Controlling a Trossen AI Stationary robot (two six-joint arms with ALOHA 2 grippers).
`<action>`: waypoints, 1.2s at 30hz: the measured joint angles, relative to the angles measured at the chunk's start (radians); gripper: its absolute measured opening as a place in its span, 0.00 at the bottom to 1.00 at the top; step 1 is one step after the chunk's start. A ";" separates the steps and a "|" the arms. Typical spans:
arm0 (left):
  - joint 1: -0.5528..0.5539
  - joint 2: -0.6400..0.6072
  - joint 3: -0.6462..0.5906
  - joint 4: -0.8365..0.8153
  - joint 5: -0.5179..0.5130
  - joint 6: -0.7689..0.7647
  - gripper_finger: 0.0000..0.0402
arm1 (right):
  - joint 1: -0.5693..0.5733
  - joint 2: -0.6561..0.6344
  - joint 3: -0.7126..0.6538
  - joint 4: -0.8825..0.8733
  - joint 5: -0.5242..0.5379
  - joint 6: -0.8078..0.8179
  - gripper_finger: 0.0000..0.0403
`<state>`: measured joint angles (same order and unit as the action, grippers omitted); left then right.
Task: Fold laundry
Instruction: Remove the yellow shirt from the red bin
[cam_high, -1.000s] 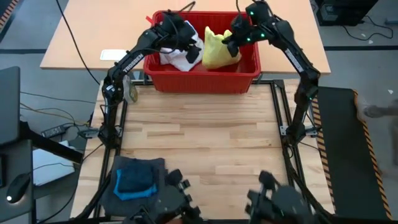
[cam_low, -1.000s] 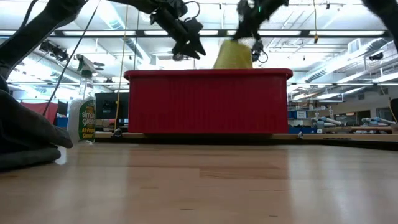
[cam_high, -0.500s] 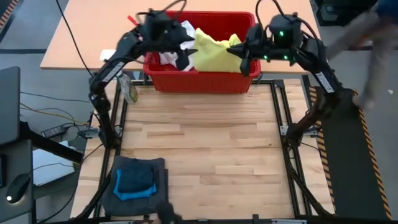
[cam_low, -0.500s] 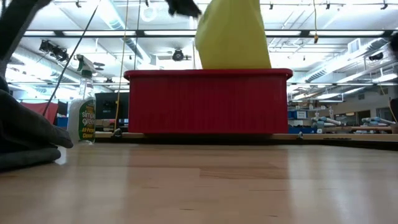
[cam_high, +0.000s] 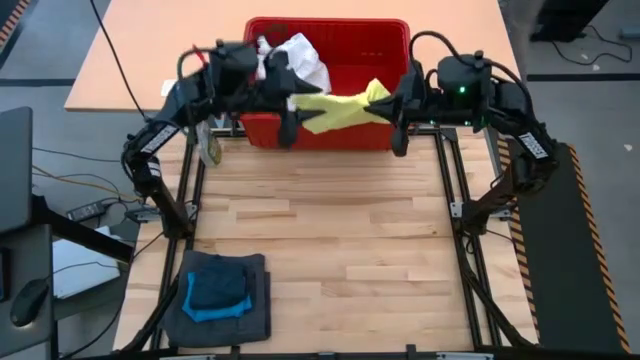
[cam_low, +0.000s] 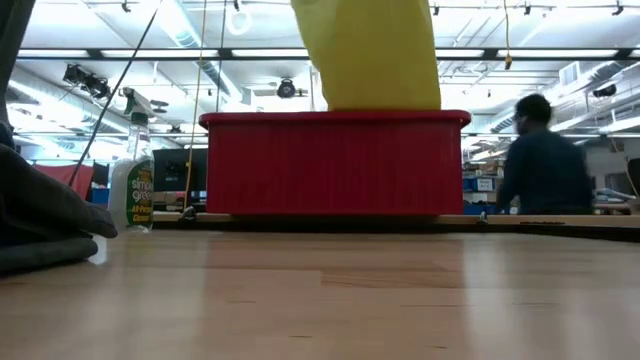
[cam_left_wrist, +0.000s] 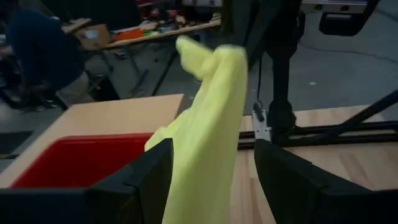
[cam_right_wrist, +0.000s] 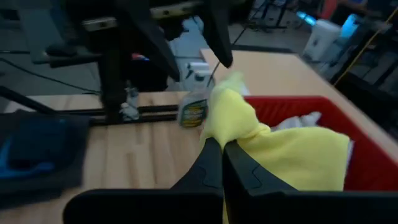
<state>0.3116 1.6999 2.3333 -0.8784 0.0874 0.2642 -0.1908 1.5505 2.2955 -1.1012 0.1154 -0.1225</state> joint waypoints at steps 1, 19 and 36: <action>-0.034 0.009 0.001 0.003 -0.053 0.001 0.57 | 0.015 0.000 -0.003 -0.011 -0.001 0.021 0.00; -0.457 0.307 -0.002 -0.443 -0.352 -0.629 0.05 | 0.380 -0.022 -0.551 -0.110 0.127 0.543 0.00; -0.684 0.322 -0.236 -0.423 -0.281 -0.830 0.01 | 0.663 -0.077 -1.222 0.704 0.137 1.052 0.00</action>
<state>-0.3724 2.0224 2.0977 -1.3015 -0.1939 -0.5656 0.4727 1.4737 1.0740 -0.3973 0.2525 0.9297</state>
